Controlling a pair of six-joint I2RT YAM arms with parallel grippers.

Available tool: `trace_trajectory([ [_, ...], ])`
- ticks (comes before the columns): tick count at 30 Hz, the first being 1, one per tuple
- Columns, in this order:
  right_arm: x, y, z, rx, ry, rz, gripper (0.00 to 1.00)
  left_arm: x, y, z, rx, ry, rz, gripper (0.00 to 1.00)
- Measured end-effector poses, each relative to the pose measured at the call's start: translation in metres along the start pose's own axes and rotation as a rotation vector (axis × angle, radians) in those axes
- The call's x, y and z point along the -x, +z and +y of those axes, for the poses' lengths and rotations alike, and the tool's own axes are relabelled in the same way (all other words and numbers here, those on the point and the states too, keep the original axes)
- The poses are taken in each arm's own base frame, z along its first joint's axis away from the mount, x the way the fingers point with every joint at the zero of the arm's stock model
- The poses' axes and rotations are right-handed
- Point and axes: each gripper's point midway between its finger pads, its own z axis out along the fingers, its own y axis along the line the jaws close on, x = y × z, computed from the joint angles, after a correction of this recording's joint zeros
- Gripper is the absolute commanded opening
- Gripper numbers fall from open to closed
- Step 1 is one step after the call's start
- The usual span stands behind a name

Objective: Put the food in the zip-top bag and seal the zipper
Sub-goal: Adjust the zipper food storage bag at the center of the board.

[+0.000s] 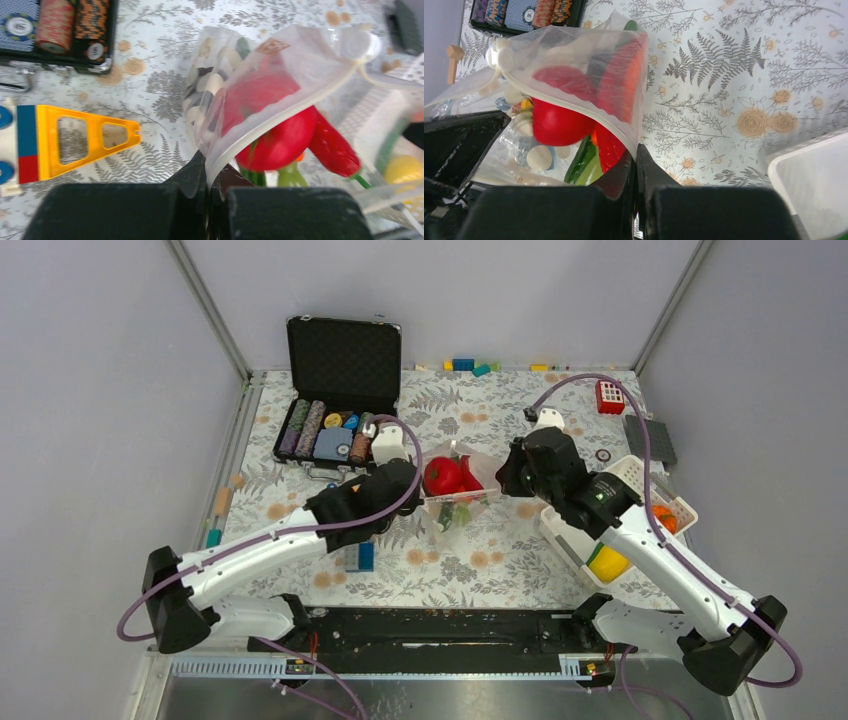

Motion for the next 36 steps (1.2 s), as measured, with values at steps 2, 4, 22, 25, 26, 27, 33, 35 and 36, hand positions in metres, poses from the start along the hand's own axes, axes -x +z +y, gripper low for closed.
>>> trace_trajectory([
  [2,0.005,-0.004,0.000,-0.004,-0.022,-0.010,0.00,0.002,0.003,0.004,0.051,0.025,-0.001,0.00],
  [4,0.010,-0.007,0.003,0.006,-0.042,-0.018,0.00,-0.002,0.007,0.007,0.089,0.057,0.014,0.00],
  [22,0.000,0.010,0.014,0.015,-0.113,0.062,0.75,-0.039,0.019,0.000,-0.017,0.177,0.134,0.00],
  [25,-0.001,0.008,0.007,-0.017,-0.118,0.060,0.99,-0.040,0.020,-0.002,-0.031,0.161,0.128,0.00],
  [26,0.001,0.006,0.002,-0.034,-0.120,0.049,1.00,-0.040,0.019,-0.003,-0.036,0.152,0.124,0.00],
  [27,0.003,0.003,0.000,-0.041,-0.114,0.041,1.00,-0.039,0.019,-0.004,-0.044,0.143,0.118,0.00],
  [33,0.029,-0.026,-0.057,-0.178,0.002,-0.088,1.00,-0.039,0.018,-0.010,-0.079,0.113,0.108,0.00],
  [35,0.037,-0.037,-0.095,-0.278,0.082,-0.139,1.00,-0.038,0.018,-0.013,-0.092,0.104,0.108,0.00],
  [36,0.038,-0.040,-0.112,-0.331,0.112,-0.153,1.00,-0.038,0.018,-0.014,-0.098,0.102,0.108,0.00],
])
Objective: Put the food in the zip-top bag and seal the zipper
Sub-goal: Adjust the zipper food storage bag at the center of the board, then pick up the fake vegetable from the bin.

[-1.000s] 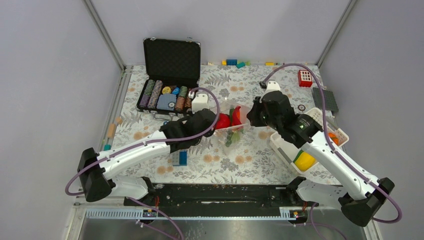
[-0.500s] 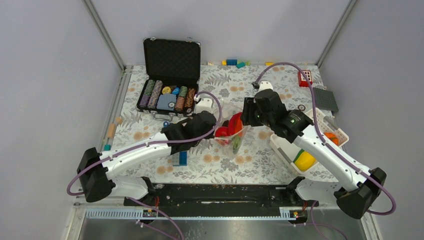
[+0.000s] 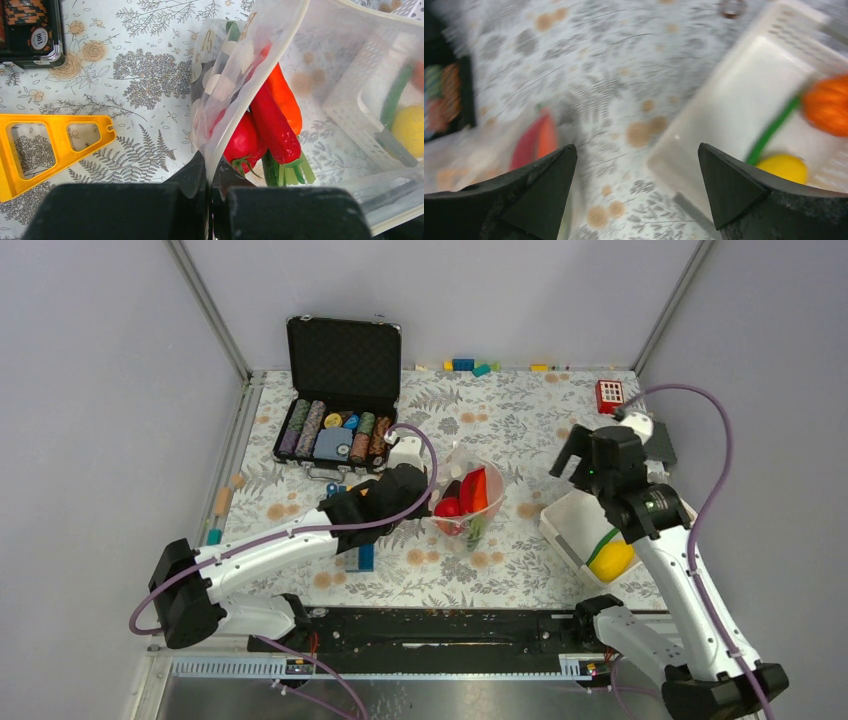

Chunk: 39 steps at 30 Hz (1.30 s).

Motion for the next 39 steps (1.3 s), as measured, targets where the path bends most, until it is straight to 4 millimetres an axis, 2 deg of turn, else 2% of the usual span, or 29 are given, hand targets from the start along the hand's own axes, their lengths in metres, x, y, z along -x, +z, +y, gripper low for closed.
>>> trace_trajectory([
  [2,0.003,0.007,-0.037,-0.134,0.050,-0.004,1.00,0.000,0.000,-0.001,-0.006,-0.001,0.000,0.00],
  [5,0.000,0.018,-0.077,-0.300,0.085,0.024,1.00,-0.001,0.000,-0.002,-0.012,-0.003,0.002,0.00],
  [10,-0.018,0.047,-0.141,-0.563,0.114,0.142,1.00,0.000,0.000,-0.006,-0.031,-0.008,0.000,0.00],
  [13,-0.030,0.058,-0.173,-0.684,0.115,0.210,1.00,-0.002,0.001,-0.006,-0.035,-0.007,0.005,0.00],
  [17,-0.036,0.069,-0.203,-0.799,0.074,0.255,1.00,-0.003,0.001,-0.008,-0.044,-0.008,0.010,0.00],
  [22,-0.045,0.082,-0.234,-0.912,0.023,0.325,1.00,-0.002,0.001,-0.012,-0.063,-0.013,0.010,0.00],
  [26,-0.048,0.084,-0.250,-0.964,0.015,0.346,1.00,-0.002,0.000,-0.015,-0.076,-0.014,0.013,0.00],
  [31,-0.045,0.092,-0.261,-0.960,0.036,0.308,1.00,-0.002,0.000,-0.016,-0.083,-0.012,0.012,0.00],
  [39,-0.060,0.108,-0.272,-0.907,0.058,0.351,1.00,-0.007,0.002,-0.013,-0.077,-0.004,0.019,0.00],
])
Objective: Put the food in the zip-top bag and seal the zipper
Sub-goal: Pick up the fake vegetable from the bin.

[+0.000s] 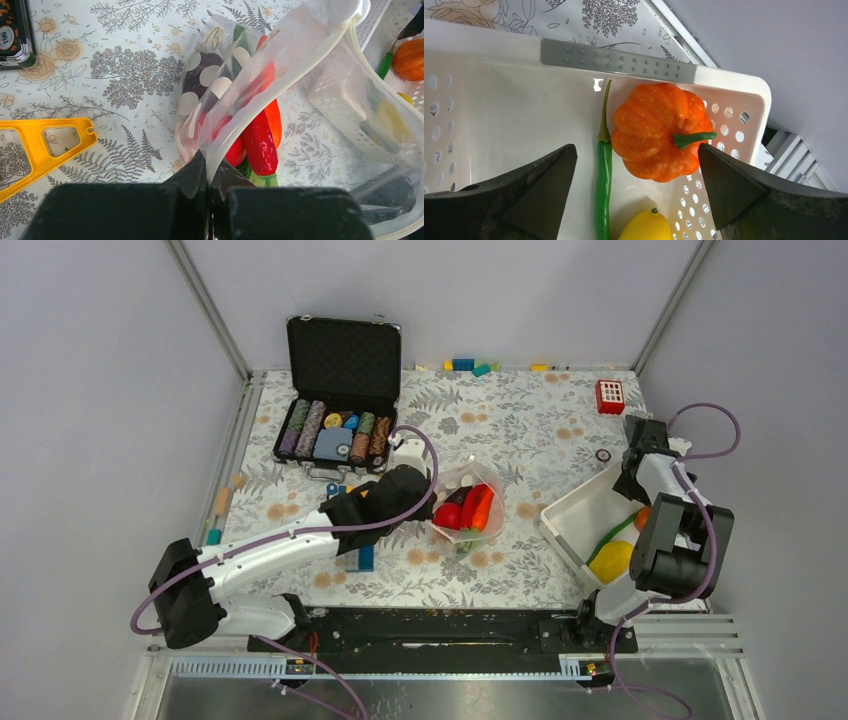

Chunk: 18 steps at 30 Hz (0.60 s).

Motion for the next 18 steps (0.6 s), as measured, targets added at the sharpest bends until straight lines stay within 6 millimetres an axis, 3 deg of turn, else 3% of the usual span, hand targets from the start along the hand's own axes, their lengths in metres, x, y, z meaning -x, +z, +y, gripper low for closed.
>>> trace_trajectory([
  [11,-0.014,0.012,0.002,0.067,-0.138,0.050,1.00,0.001,0.001,0.005,0.005,-0.002,-0.008,0.00],
  [18,-0.015,0.019,-0.002,0.030,-0.200,0.078,0.90,0.004,-0.001,0.008,0.007,-0.006,-0.015,0.00],
])
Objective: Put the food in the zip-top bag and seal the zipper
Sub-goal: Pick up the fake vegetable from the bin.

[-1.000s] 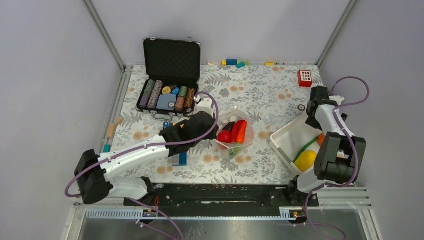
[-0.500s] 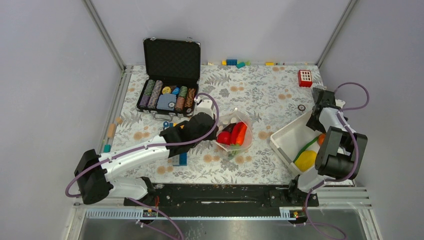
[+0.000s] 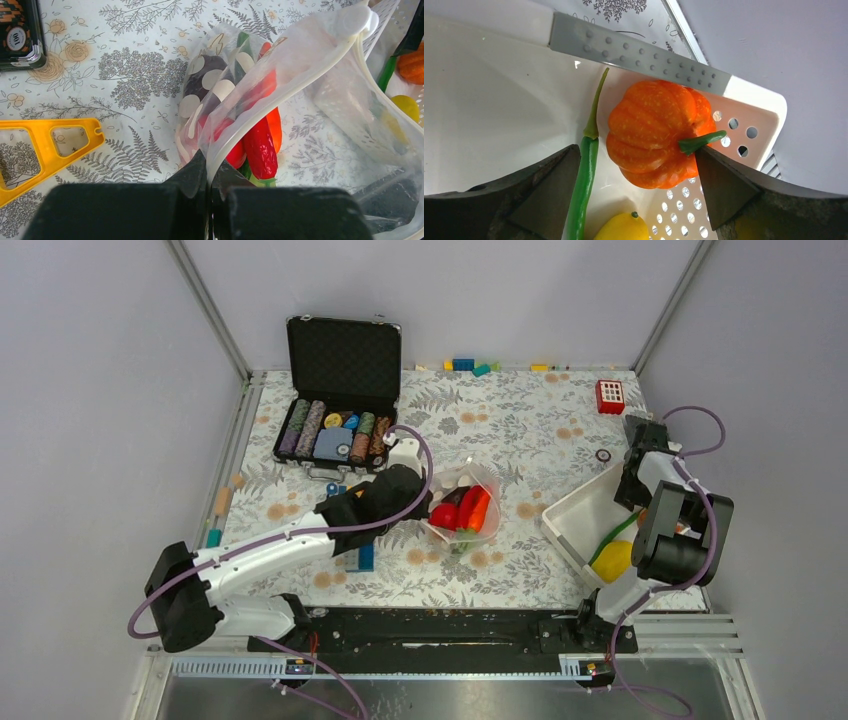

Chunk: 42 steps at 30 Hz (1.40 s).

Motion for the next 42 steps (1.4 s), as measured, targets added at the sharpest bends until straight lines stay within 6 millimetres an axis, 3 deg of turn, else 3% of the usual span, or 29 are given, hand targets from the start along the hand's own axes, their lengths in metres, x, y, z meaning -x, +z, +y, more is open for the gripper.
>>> trace_trajectory([
  [5,-0.001,0.000,0.000,0.012,-0.040,0.016,0.83,-0.001,0.000,0.006,0.010,-0.005,-0.001,0.00],
  [8,0.003,-0.008,0.009,0.114,-0.038,-0.005,0.82,-0.001,-0.001,0.008,0.014,-0.006,-0.002,0.00],
  [13,0.015,-0.049,0.063,0.515,-0.003,-0.118,0.83,-0.001,-0.001,0.010,0.016,-0.007,-0.002,0.00],
  [15,0.011,-0.067,0.079,0.645,-0.004,-0.153,0.84,-0.001,-0.001,0.010,0.016,-0.007,-0.002,0.00],
  [17,0.008,-0.079,0.083,0.695,0.001,-0.181,0.85,-0.001,-0.001,0.010,0.016,-0.008,-0.002,0.00],
  [21,0.017,-0.087,0.073,0.666,0.032,-0.244,0.85,-0.001,0.000,0.010,0.017,-0.009,-0.002,0.00],
  [29,0.010,-0.061,0.050,0.477,0.073,-0.187,0.89,0.000,0.000,0.012,0.021,-0.012,-0.003,0.00],
  [36,0.015,-0.058,0.024,0.335,0.136,-0.219,0.96,0.002,0.002,0.015,0.024,-0.021,-0.006,0.00],
  [42,0.010,-0.038,0.029,0.299,0.127,-0.148,0.96,0.002,0.002,0.015,0.021,-0.024,-0.004,0.00],
])
